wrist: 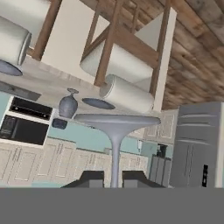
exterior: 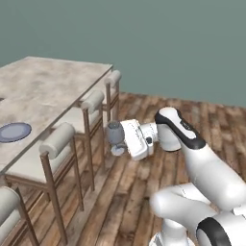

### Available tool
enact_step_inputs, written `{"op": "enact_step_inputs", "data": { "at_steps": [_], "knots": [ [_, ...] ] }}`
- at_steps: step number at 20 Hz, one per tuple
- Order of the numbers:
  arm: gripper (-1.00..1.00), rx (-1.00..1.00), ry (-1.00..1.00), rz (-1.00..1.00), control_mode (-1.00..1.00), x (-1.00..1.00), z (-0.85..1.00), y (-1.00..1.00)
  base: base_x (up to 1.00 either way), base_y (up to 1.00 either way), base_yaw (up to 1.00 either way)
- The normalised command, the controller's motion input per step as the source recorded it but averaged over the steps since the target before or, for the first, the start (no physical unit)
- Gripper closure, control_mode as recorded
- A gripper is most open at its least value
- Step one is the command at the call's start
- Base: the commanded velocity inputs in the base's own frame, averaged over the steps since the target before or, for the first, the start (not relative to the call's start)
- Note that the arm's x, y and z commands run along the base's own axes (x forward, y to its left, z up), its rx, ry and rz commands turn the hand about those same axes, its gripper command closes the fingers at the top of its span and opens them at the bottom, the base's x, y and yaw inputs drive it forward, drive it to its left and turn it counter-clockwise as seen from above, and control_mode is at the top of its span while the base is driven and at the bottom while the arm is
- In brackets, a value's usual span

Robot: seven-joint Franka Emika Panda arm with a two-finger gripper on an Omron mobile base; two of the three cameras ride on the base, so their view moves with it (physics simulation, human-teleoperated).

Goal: Retrieve the wine glasses from the counter and place one next to each plate.

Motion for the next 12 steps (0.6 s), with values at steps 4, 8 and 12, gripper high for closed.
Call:
{"op": "enact_step_inputs", "data": {
  "at_steps": [4, 8, 12],
  "knots": [
    [1.00, 0.00, 0.00, 0.00, 1.00, 0.00, 0.00, 0.00, 0.50, -0.37, 0.52],
    [1.00, 0.00, 0.00, 0.00, 1.00, 0.00, 0.00, 0.00, 0.51, -0.35, 0.50],
    [1.00, 0.00, 0.00, 0.00, 1.00, 0.00, 0.00, 0.00, 0.56, -0.51, 0.49]
  ]
}}
